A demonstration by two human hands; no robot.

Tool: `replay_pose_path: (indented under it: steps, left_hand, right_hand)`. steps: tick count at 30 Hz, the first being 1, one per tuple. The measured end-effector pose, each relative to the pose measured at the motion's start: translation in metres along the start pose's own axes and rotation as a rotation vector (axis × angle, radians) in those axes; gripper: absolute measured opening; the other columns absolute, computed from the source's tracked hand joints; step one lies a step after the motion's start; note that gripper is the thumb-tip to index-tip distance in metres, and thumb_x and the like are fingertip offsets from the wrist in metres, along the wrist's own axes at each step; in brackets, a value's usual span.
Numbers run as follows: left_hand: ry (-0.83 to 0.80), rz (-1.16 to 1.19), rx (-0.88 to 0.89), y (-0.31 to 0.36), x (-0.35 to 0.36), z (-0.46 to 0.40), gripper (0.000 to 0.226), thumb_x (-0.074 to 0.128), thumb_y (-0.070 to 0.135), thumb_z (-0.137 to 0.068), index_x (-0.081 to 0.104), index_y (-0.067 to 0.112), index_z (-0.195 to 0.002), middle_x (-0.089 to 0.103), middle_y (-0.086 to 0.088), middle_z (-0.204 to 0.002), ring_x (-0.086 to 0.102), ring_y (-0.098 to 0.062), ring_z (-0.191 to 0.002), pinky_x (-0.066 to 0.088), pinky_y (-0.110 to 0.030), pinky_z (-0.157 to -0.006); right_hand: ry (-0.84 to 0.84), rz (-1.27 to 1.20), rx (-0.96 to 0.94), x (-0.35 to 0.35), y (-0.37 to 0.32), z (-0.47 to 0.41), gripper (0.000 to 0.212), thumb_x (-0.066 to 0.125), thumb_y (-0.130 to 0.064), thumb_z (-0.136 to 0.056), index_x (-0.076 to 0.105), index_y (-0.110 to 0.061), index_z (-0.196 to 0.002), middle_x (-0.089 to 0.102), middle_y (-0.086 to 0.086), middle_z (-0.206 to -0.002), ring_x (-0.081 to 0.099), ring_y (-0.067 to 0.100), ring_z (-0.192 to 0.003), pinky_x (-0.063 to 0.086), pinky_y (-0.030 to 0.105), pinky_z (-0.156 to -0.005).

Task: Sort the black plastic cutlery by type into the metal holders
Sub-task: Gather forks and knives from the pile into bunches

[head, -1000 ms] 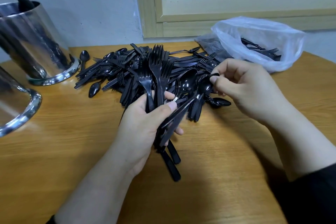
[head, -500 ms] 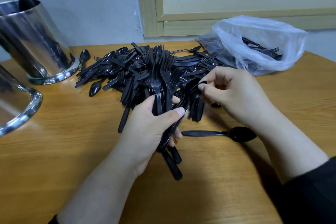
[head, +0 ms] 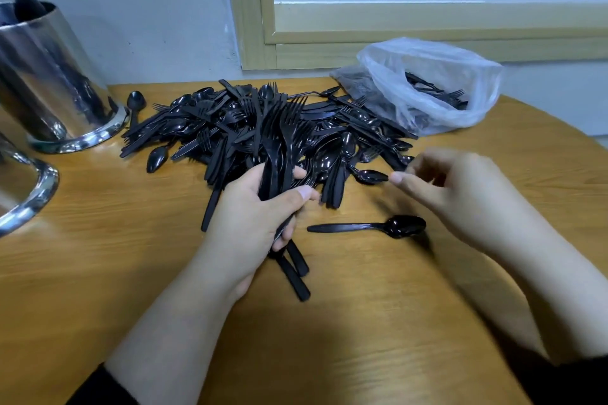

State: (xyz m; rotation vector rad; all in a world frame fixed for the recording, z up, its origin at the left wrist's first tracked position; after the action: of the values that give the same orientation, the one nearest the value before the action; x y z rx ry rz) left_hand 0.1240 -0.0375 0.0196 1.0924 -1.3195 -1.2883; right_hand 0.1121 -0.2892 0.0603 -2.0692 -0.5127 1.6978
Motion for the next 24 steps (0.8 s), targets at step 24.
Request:
replay_pose_path:
  steps: [24]
  left_hand:
    - [0.161,0.013,0.135,0.062,-0.057,0.097,0.016,0.069,0.006,-0.095,0.067,0.017,-0.106,0.072,-0.023,-0.095,0.057,-0.013,-0.055,0.051,-0.031,-0.057]
  right_hand:
    - [-0.108,-0.102,-0.423,-0.038,-0.129,0.068,0.009,0.075,-0.026,-0.088,0.073,-0.032,-0.095,0.072,-0.018,-0.084,0.065,0.000,-0.081,0.048,0.016,-0.072]
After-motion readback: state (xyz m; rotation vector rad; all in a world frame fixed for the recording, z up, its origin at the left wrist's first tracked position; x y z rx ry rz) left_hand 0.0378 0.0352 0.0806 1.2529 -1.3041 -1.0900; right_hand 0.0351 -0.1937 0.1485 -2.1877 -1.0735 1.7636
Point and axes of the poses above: each hand's wrist, its own z-axis away from the middle knuckle, its own x-axis out of the palm, y = z × x, the point moved 6 cm from there along -z, towards the middle knuckle
